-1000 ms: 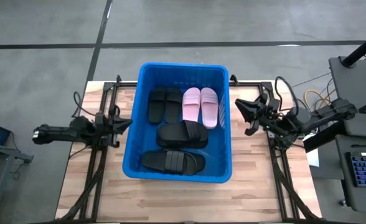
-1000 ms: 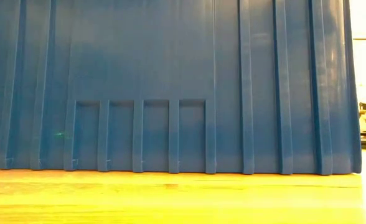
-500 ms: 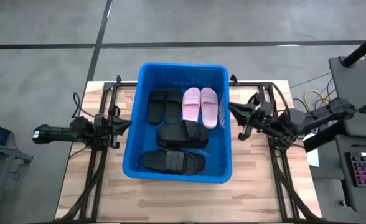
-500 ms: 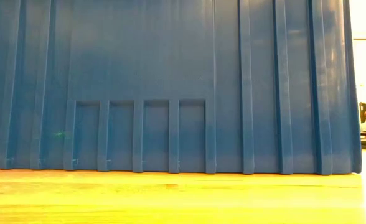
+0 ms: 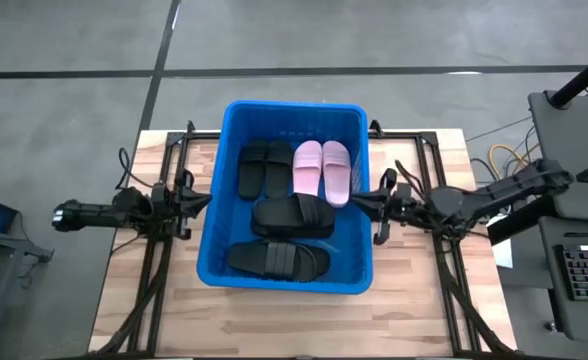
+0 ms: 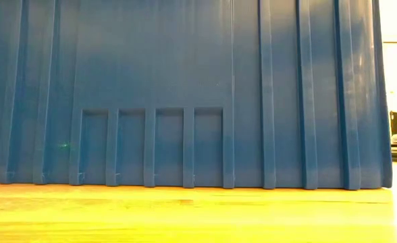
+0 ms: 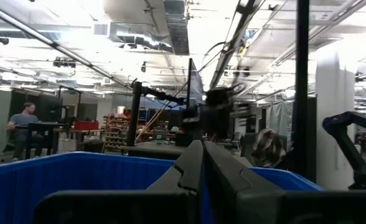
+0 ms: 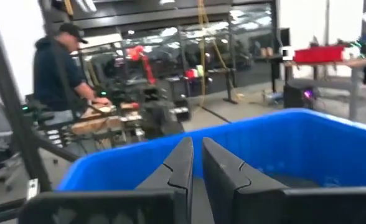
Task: Pick and place slides into bin
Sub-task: Return to Home Position
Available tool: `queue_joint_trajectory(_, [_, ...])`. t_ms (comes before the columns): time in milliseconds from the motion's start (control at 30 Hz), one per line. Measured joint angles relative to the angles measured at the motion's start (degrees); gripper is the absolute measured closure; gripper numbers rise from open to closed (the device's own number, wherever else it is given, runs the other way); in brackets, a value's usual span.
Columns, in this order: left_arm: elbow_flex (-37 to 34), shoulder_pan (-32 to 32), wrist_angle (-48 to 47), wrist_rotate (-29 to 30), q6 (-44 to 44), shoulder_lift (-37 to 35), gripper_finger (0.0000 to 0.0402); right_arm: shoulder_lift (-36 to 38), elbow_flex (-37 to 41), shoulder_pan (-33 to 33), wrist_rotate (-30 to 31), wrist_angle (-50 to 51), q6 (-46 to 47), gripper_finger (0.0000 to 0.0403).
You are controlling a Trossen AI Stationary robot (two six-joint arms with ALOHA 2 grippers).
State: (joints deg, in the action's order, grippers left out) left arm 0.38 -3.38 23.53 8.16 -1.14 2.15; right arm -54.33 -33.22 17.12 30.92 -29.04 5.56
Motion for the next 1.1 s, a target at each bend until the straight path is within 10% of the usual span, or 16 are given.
queue_joint_trajectory(267, [0.0, 0.0, -0.1, -0.2, 1.6, 0.2, 0.0401, 6.1, 5.9, -10.3, -2.4, 0.0, -8.0, 0.0385])
queue_joint_trajectory(533, [0.0, 0.0, 0.0, 0.7, 1.6, 0.2, 0.0401, 16.8, 9.7, -27.6, -23.7, 1.7, -0.5, 0.0389])
queue_joint_trajectory(1100, [-0.1, 0.0, -0.1, 2.9, 1.6, 0.6, 0.0402, 38.7, 23.4, -19.8, -21.9, 6.0, 0.0, 0.0395])
